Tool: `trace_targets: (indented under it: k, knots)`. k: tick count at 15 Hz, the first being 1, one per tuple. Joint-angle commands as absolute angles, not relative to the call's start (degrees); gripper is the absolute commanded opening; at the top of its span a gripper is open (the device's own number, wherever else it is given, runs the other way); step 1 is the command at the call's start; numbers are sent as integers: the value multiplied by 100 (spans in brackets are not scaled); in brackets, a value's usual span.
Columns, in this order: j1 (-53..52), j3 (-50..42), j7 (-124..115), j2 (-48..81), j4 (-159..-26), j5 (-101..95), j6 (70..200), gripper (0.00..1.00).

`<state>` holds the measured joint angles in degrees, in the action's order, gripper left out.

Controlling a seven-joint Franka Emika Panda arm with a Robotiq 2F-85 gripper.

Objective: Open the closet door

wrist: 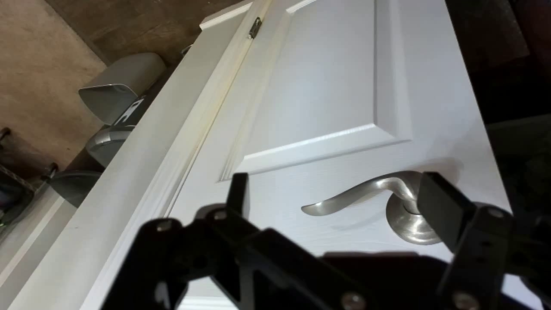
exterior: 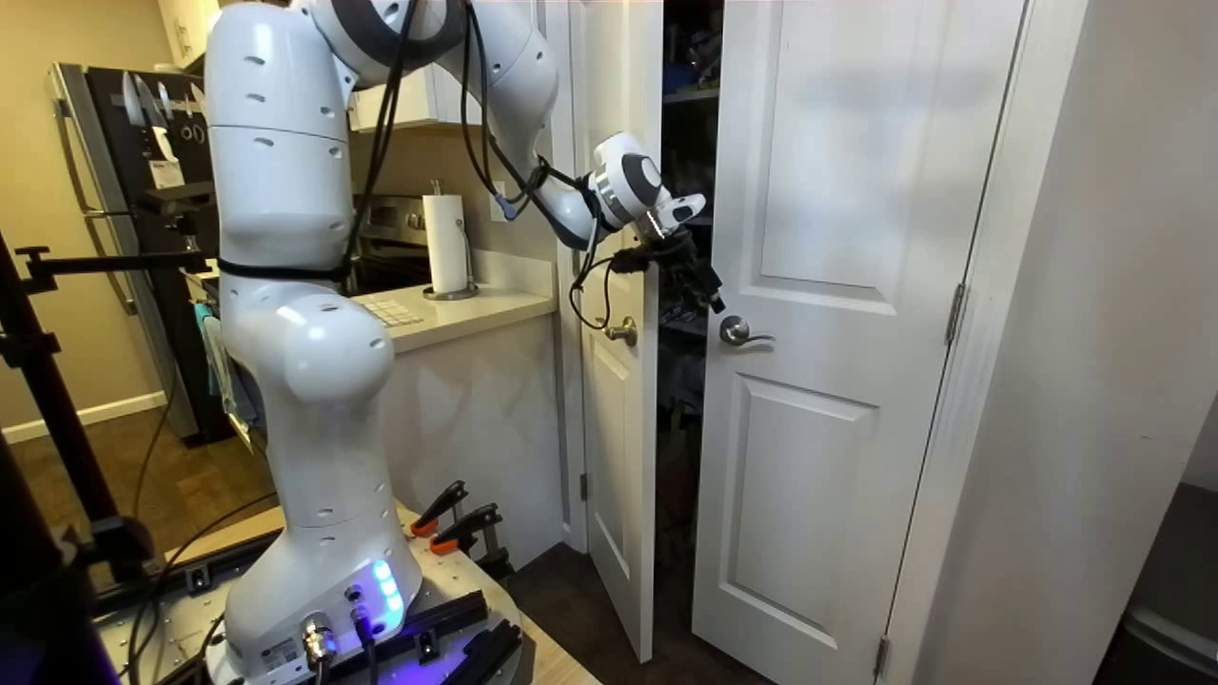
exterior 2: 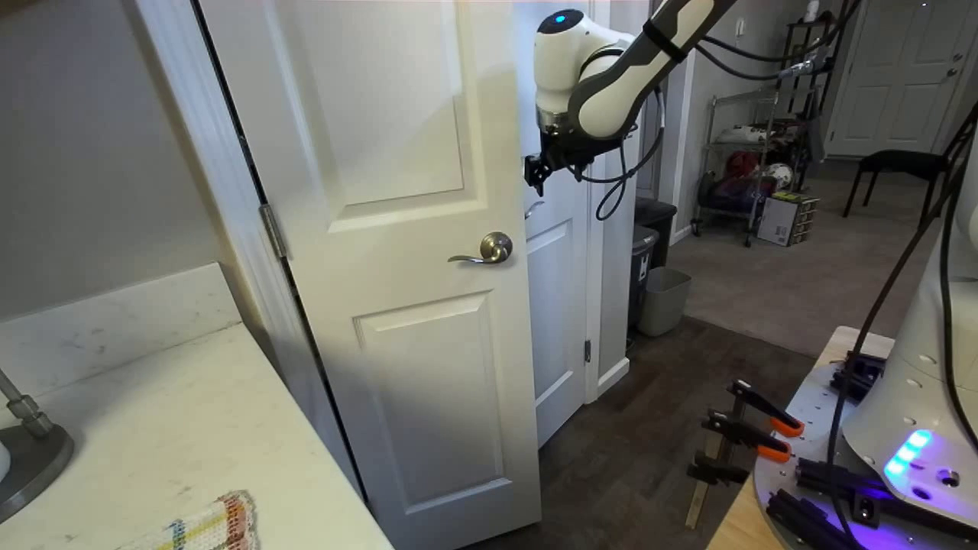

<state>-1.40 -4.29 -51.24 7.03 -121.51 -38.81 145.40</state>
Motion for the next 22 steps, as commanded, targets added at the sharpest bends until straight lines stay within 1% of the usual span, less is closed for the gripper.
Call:
trace_targets:
  k: [1, 4, 8, 9, 10, 12, 15, 16, 17, 19, 21, 22]
  knots:
    - [-13, -561, -5386, 1127, -11949, -3681, 15255, 100]
    - [42, -684, -5285, 1435, -11931, -3162, 16218, 100]
    - [611, -138, -4838, 1825, -12091, -2059, 17762, 100]
    - [582, -75, -4363, 1930, -12140, -1386, 18111, 100]
    - [1187, 618, -4343, 2035, -12130, -1367, 18335, 100]
    - [1781, 1486, -3922, 2304, -12064, -1010, 18634, 100]
    - [2929, 2831, -3626, 2691, -11889, -1240, 18459, 100]
    - [3168, 3085, -3578, 2739, -11854, -1310, 18282, 100]
    - [3265, 3172, -3551, 2706, -11873, -1332, 18153, 100]
    - [3169, 2952, -3618, 2442, -11954, -1341, 17883, 100]
    - [2848, 2467, -3792, 2097, -12041, -1407, 17615, 100]
    - [2348, 2043, -2931, 1903, -12118, -346, 17577, 100]
